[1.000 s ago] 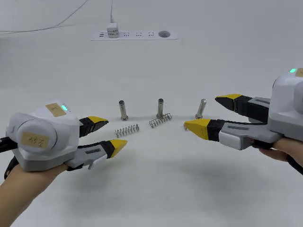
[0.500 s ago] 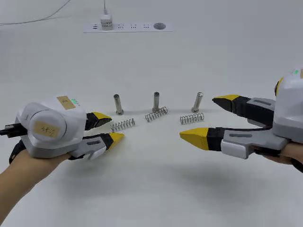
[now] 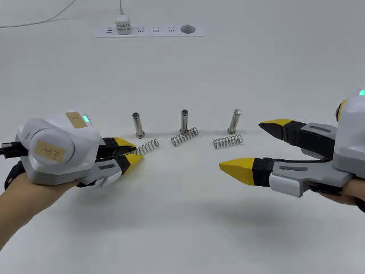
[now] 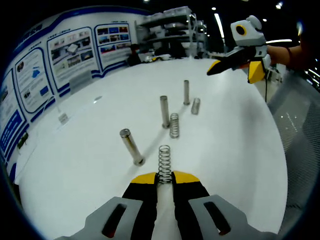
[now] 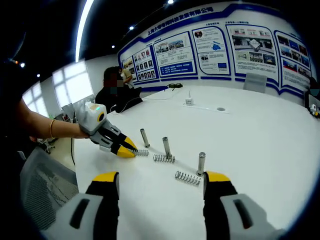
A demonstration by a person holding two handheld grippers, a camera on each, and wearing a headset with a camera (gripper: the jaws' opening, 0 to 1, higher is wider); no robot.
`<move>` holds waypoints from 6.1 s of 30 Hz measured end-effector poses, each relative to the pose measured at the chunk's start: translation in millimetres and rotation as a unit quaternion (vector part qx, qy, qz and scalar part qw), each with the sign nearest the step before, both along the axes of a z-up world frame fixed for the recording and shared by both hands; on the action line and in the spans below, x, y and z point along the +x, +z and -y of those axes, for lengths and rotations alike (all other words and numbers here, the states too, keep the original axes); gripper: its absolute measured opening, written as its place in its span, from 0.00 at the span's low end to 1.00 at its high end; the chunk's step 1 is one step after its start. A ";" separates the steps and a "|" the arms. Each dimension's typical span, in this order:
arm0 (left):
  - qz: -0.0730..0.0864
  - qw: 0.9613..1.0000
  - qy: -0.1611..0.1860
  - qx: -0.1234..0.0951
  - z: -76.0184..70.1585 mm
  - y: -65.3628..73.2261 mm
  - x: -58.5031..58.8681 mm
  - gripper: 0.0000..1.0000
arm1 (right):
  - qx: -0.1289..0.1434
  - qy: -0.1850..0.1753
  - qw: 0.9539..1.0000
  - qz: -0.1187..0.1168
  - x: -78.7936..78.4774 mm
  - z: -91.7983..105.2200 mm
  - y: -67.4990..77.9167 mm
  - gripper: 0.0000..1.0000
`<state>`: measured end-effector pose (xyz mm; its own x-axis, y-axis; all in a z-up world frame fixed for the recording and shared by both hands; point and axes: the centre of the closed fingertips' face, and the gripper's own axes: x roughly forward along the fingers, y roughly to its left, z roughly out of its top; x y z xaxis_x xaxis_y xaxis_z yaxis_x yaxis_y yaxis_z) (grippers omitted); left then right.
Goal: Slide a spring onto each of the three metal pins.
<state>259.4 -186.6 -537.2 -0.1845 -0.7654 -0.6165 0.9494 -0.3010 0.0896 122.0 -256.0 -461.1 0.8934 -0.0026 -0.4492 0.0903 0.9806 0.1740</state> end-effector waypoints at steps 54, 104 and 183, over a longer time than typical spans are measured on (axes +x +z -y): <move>-0.145 0.968 0.081 -0.190 -10.9 108.0 -57.1 0.10 | 0.191 -0.012 0.973 0.133 59.0 -45.5 53.2 0.43; -0.088 0.977 0.082 -0.177 -20.4 110.9 -68.6 0.15 | 0.169 0.033 0.972 0.162 75.7 -68.5 69.1 0.11; -0.076 0.981 0.139 -0.113 -35.0 71.4 -43.9 0.73 | -0.100 0.058 0.989 0.095 180.4 -40.8 6.4 0.11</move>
<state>215.5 -151.5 -465.9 -0.0257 -0.9133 -0.4066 0.9995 -0.0166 -0.0257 302.4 -215.1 -454.7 0.9612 0.0340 -0.2736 -0.0413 0.9989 -0.0211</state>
